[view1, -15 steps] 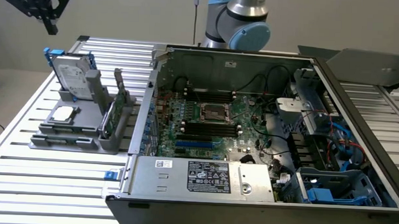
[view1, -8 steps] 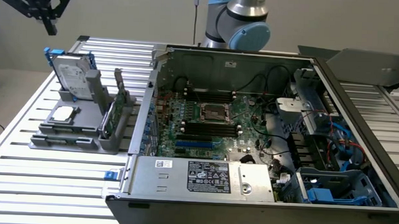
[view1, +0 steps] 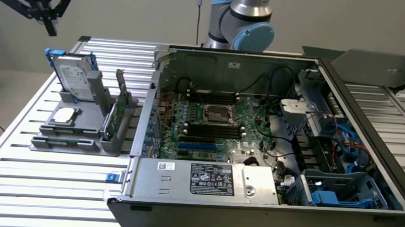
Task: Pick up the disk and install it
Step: 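Pick up the disk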
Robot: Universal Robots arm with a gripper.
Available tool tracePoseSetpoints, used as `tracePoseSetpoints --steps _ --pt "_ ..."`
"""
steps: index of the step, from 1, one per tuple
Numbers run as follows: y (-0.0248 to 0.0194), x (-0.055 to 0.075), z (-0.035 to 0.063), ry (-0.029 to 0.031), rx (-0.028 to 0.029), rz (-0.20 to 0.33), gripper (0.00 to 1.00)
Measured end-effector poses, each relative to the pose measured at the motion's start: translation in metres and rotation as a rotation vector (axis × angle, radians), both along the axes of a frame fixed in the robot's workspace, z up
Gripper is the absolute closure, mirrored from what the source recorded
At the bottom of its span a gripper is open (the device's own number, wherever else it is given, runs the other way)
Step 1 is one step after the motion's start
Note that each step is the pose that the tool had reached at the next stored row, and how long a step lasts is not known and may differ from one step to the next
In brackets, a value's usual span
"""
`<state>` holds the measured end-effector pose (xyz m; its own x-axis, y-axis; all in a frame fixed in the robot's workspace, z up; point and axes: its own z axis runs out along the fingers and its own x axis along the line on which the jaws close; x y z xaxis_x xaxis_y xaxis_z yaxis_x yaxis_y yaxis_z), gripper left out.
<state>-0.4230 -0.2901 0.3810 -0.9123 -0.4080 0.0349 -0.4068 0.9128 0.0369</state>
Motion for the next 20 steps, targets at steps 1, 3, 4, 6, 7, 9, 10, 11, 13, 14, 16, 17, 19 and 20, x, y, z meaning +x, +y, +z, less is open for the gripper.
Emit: tracePoseSetpoints --steps 1,3,4,6,7,9,10,11,13,14,16,17,19,20 --pt "0.0000 0.0000 0.0000 0.0000 -0.0002 0.018 0.89" --pt "0.0000 0.0000 0.0000 0.0000 -0.0006 0.055 0.89" --pt "0.0000 0.0000 -0.0001 -0.0001 -0.0006 0.073 0.89" --pt "0.0000 0.0000 -0.0001 0.0000 -0.0007 0.109 0.89" --pt "0.0000 0.0000 -0.0001 0.0000 -0.0007 0.126 0.89" --pt "0.0000 0.0000 -0.0001 -0.0001 -0.0006 0.164 0.89" --pt "0.0000 0.0000 -0.0001 0.0000 -0.0007 0.182 0.89" --pt "0.0000 0.0000 -0.0002 -0.0001 -0.0007 0.200 0.89" --pt "0.0000 0.0000 -0.0002 -0.0001 -0.0007 0.236 0.89" --pt "0.0000 0.0000 -0.0002 -0.0001 -0.0007 0.254 0.89" --pt "0.0000 0.0000 -0.0003 -0.0002 -0.0007 0.291 0.89" --pt "0.0000 0.0000 -0.0003 0.0000 -0.0007 0.309 0.89" --pt "0.0000 0.0000 -0.0004 -0.0002 -0.0007 0.345 0.89" --pt "0.0000 0.0000 -0.0005 -0.0002 -0.0006 0.363 0.89"
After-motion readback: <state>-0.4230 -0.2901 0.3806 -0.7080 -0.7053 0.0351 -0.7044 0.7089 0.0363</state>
